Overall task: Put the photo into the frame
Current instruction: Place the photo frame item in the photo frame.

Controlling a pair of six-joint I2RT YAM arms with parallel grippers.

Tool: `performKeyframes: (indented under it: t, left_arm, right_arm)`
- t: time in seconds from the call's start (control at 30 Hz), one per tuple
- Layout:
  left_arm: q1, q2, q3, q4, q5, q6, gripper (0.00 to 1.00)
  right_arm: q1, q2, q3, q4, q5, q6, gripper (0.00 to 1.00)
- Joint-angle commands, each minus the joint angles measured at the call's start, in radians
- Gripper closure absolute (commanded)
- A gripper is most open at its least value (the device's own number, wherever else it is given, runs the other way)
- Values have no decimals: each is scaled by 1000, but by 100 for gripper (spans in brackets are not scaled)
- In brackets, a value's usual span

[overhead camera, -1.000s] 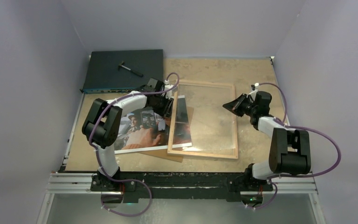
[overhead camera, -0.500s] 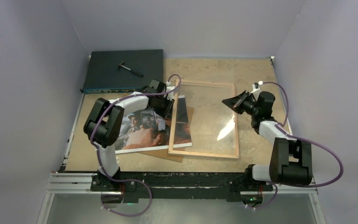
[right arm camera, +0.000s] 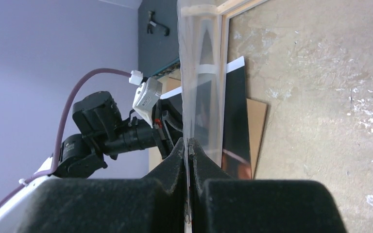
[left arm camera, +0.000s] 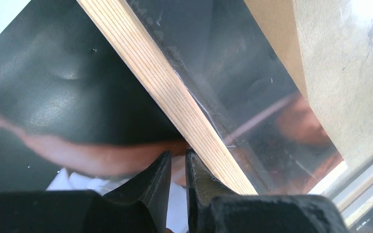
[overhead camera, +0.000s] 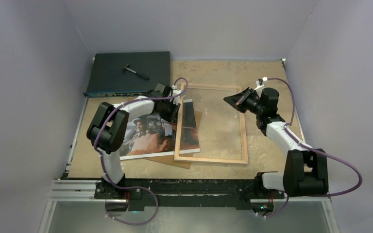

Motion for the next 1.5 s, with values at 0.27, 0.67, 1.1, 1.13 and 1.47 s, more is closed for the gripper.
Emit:
performKeyframes:
  t: [0.27,0.67,1.1,1.13,1.47]
  left_arm:
    - [-11,-42,-28,20,35,1,89]
    - [13,-68,-52,15,54,-4,92]
    - [12,-63,-57,26,66,-10,94]
    - [13,-62,-58,27,66,-11,94]
    - [12,-57,-59,33,70,-16,95]
  right_arm:
    - [42,-74,139,-210,108,53,100]
    - [55,-104,152,-229,153,47,100]
    - [57,-69,101,-210,179,13,100]
    - [57,-61,98,-209,177,13,100]
    - [56,6,79,-195,138,5,100]
